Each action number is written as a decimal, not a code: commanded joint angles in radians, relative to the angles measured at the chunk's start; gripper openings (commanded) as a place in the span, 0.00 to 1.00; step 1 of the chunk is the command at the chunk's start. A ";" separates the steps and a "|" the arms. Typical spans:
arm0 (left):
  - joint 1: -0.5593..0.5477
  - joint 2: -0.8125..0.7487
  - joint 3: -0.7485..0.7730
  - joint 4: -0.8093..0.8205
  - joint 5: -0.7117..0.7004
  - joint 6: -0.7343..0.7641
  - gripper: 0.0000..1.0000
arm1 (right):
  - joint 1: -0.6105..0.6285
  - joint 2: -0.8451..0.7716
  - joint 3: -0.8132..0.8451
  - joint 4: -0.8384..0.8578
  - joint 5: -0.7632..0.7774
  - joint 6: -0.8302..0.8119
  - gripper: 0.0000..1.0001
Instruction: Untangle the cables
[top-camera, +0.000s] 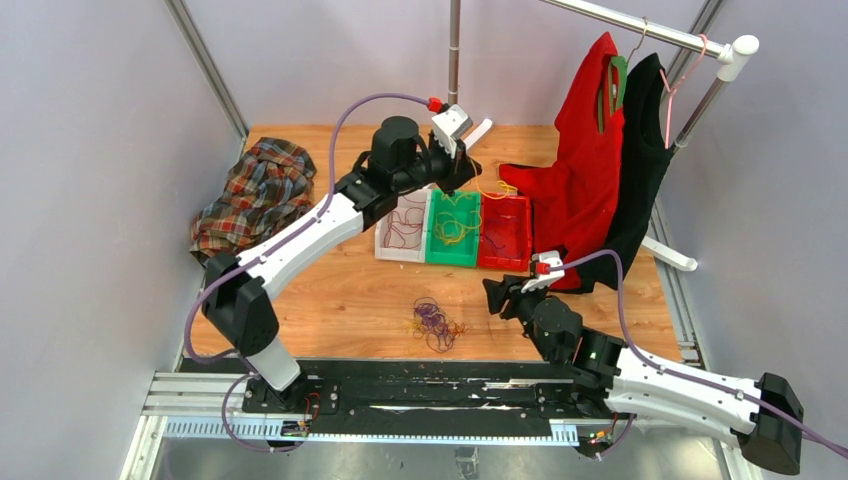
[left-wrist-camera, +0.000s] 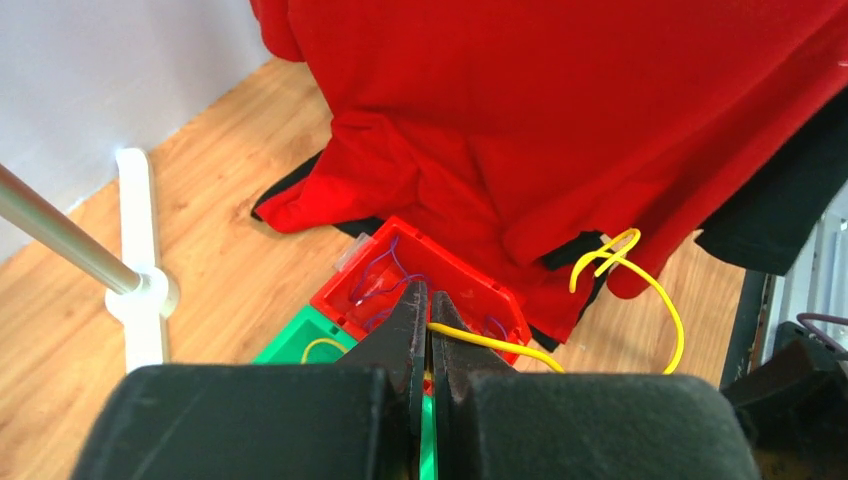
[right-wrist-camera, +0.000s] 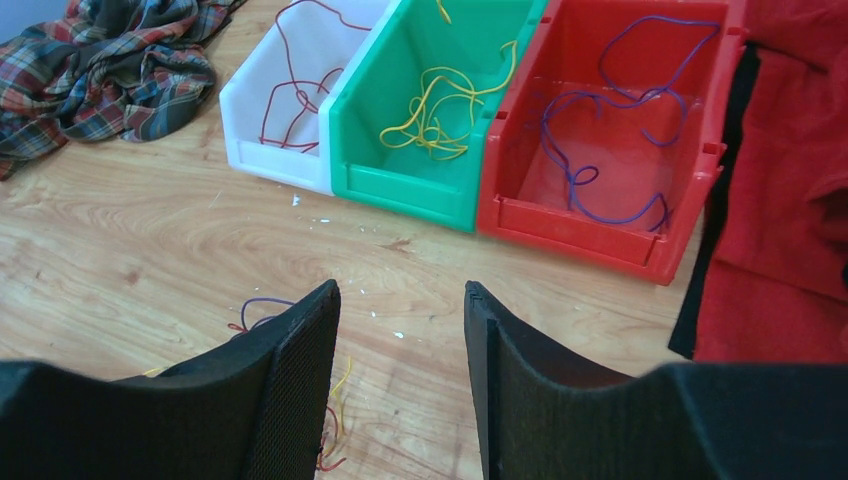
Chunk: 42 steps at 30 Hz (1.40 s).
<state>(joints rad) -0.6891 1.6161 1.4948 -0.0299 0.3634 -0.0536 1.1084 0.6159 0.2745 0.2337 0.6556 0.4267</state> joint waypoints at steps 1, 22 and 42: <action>0.020 0.060 0.059 0.067 0.033 -0.055 0.00 | -0.018 -0.034 0.035 -0.042 0.071 -0.001 0.49; 0.079 0.214 -0.048 -0.128 -0.202 0.213 0.01 | -0.025 -0.031 0.048 -0.048 0.101 -0.031 0.49; -0.055 0.309 -0.115 -0.049 -0.368 0.722 0.06 | -0.027 -0.015 0.085 -0.089 0.098 -0.019 0.48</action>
<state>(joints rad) -0.7353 1.8942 1.3895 -0.1276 0.0055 0.5850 1.0927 0.6155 0.3229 0.1627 0.7269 0.4034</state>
